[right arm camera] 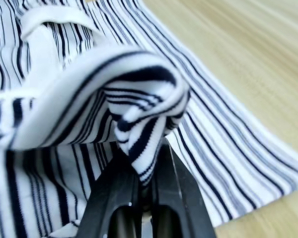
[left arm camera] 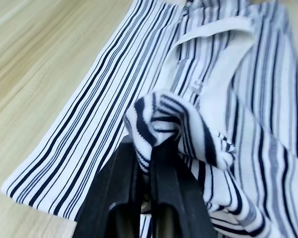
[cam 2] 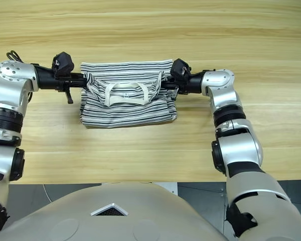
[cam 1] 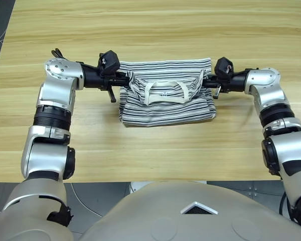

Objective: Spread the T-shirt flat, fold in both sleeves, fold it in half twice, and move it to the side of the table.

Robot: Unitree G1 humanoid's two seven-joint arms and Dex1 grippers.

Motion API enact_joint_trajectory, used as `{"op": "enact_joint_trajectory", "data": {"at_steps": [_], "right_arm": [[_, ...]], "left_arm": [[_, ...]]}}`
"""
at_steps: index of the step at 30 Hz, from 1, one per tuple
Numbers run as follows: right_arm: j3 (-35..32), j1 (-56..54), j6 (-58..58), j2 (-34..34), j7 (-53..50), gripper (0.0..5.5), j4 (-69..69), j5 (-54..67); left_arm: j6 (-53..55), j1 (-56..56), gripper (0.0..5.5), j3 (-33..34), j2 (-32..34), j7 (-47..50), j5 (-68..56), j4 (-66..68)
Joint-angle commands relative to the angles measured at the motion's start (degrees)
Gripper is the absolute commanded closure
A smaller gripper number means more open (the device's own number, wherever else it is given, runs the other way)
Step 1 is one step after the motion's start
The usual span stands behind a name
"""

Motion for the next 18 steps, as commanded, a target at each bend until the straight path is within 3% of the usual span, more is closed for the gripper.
{"op": "enact_joint_trajectory", "data": {"at_steps": [1, 5, 11, 12, 15, 18], "right_arm": [[-0.8, -3.2, -0.8, 1.7, -4.5, 5.4, 5.8, -2.6], [-4.6, -5.6, 2.2, 2.3, -9.2, 5.4, 10.5, -1.4], [-11.1, -9.0, 7.7, 4.9, -15.7, 4.12, 13.8, 1.2], [-12.8, -9.8, 10.1, 5.8, -16.5, 3.82, 14.3, 2.4], [-19.1, -11.9, 20.4, 8.3, -19.0, 3.82, 15.8, 7.5], [-24.2, -13.1, 26.0, 8.9, -28.0, 3.82, 16.9, 10.4]], "left_arm": [[-0.6, -6.0, 5.14, 1.4, -1.8, 6.6, 3.6, 16.3], [0.6, -10.7, 4.59, 6.8, -1.8, 8.6, 1.2, 27.1], [0.6, -12.4, 3.61, 8.5, -2.8, 7.1, 2.6, 30.8], [1.0, -12.4, 3.61, 8.2, -3.0, 6.6, 3.0, 30.9], [3.4, -13.6, 3.61, 8.7, -4.5, 9.8, 3.8, 32.2], [7.7, -15.4, 3.61, 10.6, -4.7, 16.1, 3.7, 34.2]]}}
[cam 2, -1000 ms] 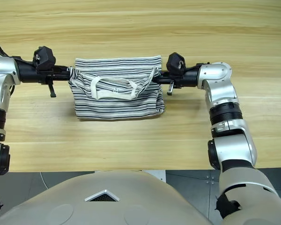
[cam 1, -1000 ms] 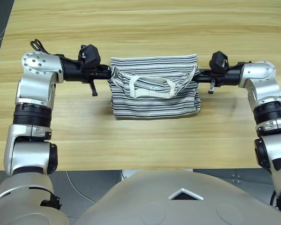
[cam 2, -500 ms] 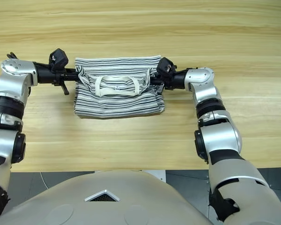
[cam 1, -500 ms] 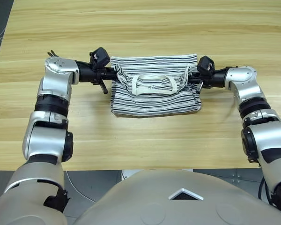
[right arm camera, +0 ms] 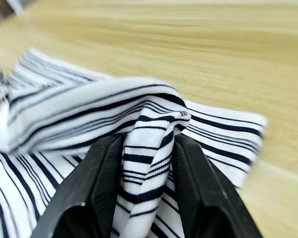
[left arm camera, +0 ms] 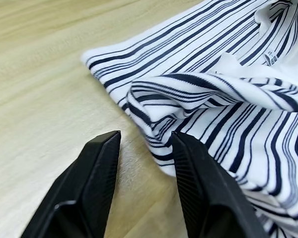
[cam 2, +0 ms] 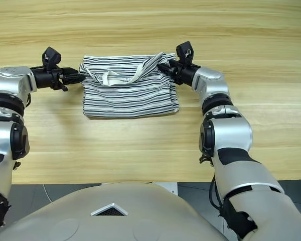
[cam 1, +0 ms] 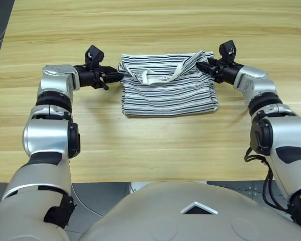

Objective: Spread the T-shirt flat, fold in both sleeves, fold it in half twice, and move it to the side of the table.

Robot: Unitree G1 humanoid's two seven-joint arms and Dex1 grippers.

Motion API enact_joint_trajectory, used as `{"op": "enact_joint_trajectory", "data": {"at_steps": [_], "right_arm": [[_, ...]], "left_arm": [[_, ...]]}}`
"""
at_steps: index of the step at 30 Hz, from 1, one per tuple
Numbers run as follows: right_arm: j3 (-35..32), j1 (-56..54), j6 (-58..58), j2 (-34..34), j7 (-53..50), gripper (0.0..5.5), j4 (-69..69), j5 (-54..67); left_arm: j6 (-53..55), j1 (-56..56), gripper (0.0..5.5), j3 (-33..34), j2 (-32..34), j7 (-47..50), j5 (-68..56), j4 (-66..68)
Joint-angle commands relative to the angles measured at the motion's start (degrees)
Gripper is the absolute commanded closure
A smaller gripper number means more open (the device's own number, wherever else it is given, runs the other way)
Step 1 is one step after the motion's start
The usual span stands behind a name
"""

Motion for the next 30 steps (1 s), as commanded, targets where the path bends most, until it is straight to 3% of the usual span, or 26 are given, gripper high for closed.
{"op": "enact_joint_trajectory", "data": {"at_steps": [1, 5, 9, 13, 16, 19, 22, 24, 27, 30], "right_arm": [[-5.2, -2.4, 5.1, 0.6, -10.6, 3.82, 1.2, 2.8], [-7.4, -2.4, 4.2, 1.3, -21.2, 3.82, 1.7, 2.0], [-6.3, -1.6, 3.8, 1.5, -24.8, 3.82, 2.0, -0.7], [-5.9, -1.2, 3.4, 2.0, -17.6, 3.82, 0.4, -0.8], [-6.6, -1.0, 5.0, 2.2, -9.0, 3.82, -3.8, 1.8], [-4.7, 0.3, 3.6, 1.8, -7.9, 3.82, -9.6, 0.8], [0.4, 3.7, -1.6, 1.1, -10.6, 3.82, -15.9, -4.5], [6.3, 6.3, -8.1, -0.4, -14.8, 3.82, -19.2, -11.8], [20.0, 7.9, -20.7, -4.7, -25.8, 3.82, -19.6, -29.6], [25.1, 7.2, -25.6, -5.1, -25.6, 3.82, -15.7, -34.5]], "left_arm": [[4.7, -3.2, 3.61, 2.4, -0.2, 7.8, 0.5, 2.4], [6.1, -4.1, 3.61, 4.4, -0.1, 11.0, 0.1, 3.1], [6.4, -5.0, 3.61, 5.4, -0.3, 10.5, 0.3, 2.7], [4.3, -5.1, 3.61, 7.4, -0.1, 5.0, -2.0, -0.6], [4.0, -3.9, 3.61, 8.6, -0.3, 1.2, -4.8, -9.1], [7.1, -0.5, 3.61, 8.1, 0.0, 1.1, -6.2, -22.5], [11.7, 4.2, 3.61, 6.4, -1.2, 4.8, -5.9, -36.7], [9.5, 9.9, 3.61, 0.2, -2.6, 10.4, 0.9, -44.8], [6.1, 15.3, 3.61, -9.6, -4.8, 19.3, 11.8, -46.4], [5.6, 17.9, 3.61, -13.8, -6.6, 22.2, 15.6, -44.3]]}}
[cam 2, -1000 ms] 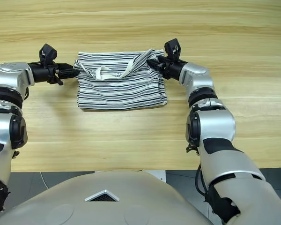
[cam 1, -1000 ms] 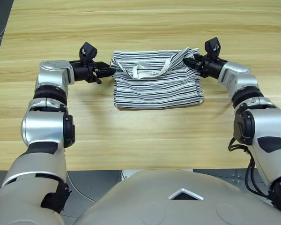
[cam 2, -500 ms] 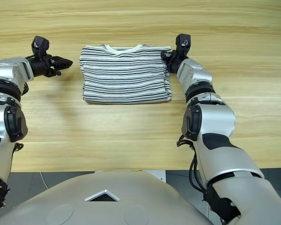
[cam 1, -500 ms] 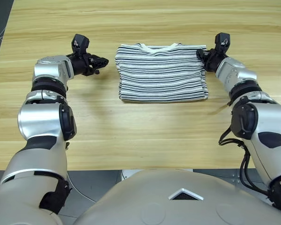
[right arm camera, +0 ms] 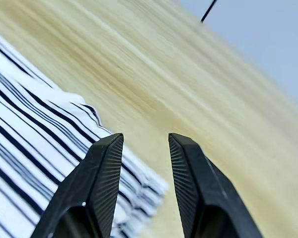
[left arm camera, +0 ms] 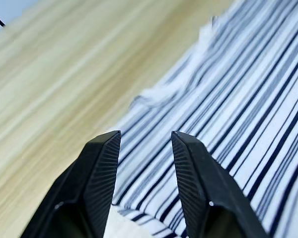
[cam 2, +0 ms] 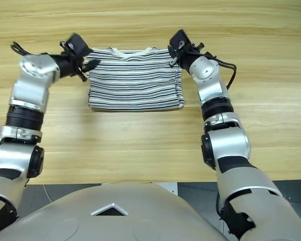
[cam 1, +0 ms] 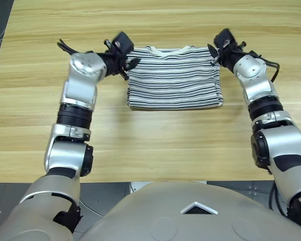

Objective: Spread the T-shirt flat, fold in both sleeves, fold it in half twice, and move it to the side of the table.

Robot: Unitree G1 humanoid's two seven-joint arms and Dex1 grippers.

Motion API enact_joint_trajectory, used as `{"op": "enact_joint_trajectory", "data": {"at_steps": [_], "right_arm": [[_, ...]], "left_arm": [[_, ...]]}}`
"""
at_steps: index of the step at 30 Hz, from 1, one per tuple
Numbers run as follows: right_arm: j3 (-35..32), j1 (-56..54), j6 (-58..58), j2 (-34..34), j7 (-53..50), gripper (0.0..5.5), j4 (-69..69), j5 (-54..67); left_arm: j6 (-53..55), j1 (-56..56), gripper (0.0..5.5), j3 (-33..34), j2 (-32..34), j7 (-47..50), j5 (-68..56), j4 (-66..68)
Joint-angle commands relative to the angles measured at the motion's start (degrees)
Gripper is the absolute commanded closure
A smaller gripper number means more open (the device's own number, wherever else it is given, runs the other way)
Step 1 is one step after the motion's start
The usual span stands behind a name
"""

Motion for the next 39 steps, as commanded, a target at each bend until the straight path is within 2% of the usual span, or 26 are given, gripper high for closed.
{"op": "enact_joint_trajectory", "data": {"at_steps": [1, 7, 10, 12, 15, 18, 21, 23, 28, 30, 32, 34, 35, 37, 39], "right_arm": [[5.1, -0.9, -4.7, -0.6, 0.6, 3.82, 4.9, -4.6], [11.6, -3.1, -6.5, -1.8, 2.7, 3.82, 12.4, -10.8], [12.7, -0.5, -8.1, -3.1, 10.3, 3.82, 7.4, -9.1], [11.2, 3.2, -3.8, -3.4, 19.4, 3.82, -3.4, -3.7], [9.7, 10.4, 16.2, -3.9, 31.5, 3.82, -29.3, 3.4], [13.2, 14.4, 41.0, -5.9, 43.6, 3.82, -53.9, 6.5], [20.9, 13.1, 60.9, -10.6, 54.2, 3.82, -71.6, 6.7], [26.0, 11.9, 67.0, -15.7, 59.2, 3.82, -79.7, 4.9], [32.3, 11.9, 67.4, -29.6, 68.4, 3.82, -90.9, 5.7], [32.1, 13.0, 67.5, -32.0, 71.0, 3.82, -94.3, 9.8], [29.8, 12.3, 70.8, -28.7, 68.7, 3.82, -93.5, 13.1], [25.4, 9.4, 70.8, -25.6, 65.4, 3.82, -89.5, 15.4], [22.0, 8.0, 69.7, -24.2, 63.4, 3.82, -86.5, 16.6], [15.2, 6.7, 66.1, -23.1, 59.8, 3.82, -79.3, 18.8], [10.7, 6.4, 63.9, -22.8, 58.3, 3.82, -74.0, 21.0]], "left_arm": [[-1.6, 2.1, 3.61, -4.3, -1.6, 3.0, 4.1, 3.3], [-11.6, -2.0, 3.61, -8.0, -0.8, 5.9, 9.0, 13.0], [-20.8, -3.5, 3.61, -11.3, 0.9, 6.0, 12.8, 13.2], [-26.6, -4.5, 3.61, -14.0, 2.2, 6.0, 16.1, 13.0], [-33.7, -6.8, 3.61, -17.4, 3.9, 6.8, 21.2, 12.1], [-39.6, -10.1, 3.61, -20.1, 5.2, 9.6, 27.0, 11.2], [-45.4, -13.1, 3.61, -24.4, 7.4, 17.2, 37.4, 10.1], [-47.8, -14.8, 3.61, -27.2, 8.8, 22.7, 44.0, 11.1], [-50.1, -16.9, 3.61, -29.7, 9.8, 31.5, 51.0, 15.6], [-51.1, -17.6, 3.61, -29.8, 9.2, 33.7, 51.4, 17.3], [-51.8, -18.3, 3.61, -29.5, 8.4, 35.4, 51.2, 18.7], [-51.6, -17.8, 3.61, -25.8, 8.6, 32.9, 45.9, 18.7], [-50.0, -15.9, 3.61, -21.5, 8.8, 27.8, 38.0, 16.7], [-40.0, -9.8, 3.61, -12.3, 10.1, 16.2, 23.0, 7.2], [-29.4, -3.9, 3.61, -6.7, 11.8, 9.5, 16.4, -3.6]]}}
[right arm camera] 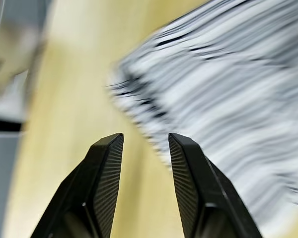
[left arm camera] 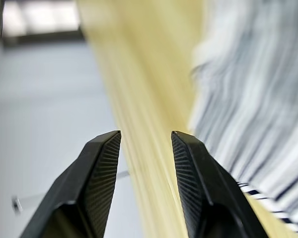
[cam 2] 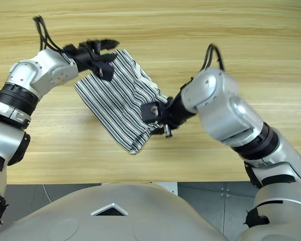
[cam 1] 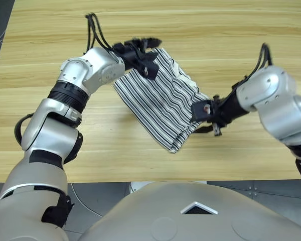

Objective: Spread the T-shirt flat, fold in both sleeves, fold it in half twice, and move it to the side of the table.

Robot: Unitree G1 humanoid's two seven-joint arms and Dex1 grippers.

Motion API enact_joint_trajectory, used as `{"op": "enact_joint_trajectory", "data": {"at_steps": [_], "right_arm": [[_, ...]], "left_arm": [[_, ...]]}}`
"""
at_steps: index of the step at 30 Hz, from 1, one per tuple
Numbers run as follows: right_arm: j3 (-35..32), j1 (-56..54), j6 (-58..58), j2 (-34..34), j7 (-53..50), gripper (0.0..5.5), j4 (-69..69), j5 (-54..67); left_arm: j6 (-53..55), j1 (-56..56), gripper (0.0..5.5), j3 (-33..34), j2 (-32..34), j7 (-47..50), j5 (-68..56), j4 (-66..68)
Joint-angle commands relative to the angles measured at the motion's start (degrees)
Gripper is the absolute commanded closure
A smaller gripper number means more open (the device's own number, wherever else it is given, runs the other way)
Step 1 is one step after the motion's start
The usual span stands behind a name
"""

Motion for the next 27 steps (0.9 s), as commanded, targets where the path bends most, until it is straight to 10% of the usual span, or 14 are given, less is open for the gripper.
{"op": "enact_joint_trajectory", "data": {"at_steps": [1, 6, 10, 27], "right_arm": [[-10.2, -2.3, -4.7, 1.4, -4.7, 3.82, 11.5, 4.7], [-8.3, 1.2, -12.5, 2.6, -11.2, 3.82, 19.3, 1.8], [-5.8, 3.5, -15.5, 4.1, -14.0, 3.82, 22.7, 0.8], [5.6, 11.5, -17.9, -3.1, -8.0, 3.82, 16.3, -4.7]], "left_arm": [[22.1, 12.4, 3.61, 13.1, 3.7, -15.5, -15.9, -21.5], [63.3, 25.1, 3.61, 19.0, -0.5, -26.2, -23.5, -47.5], [76.1, 28.6, 3.61, 15.4, -3.1, -26.6, -25.0, -50.5], [52.2, 18.8, 3.61, 9.2, -4.0, -26.3, -25.4, -24.0]]}}
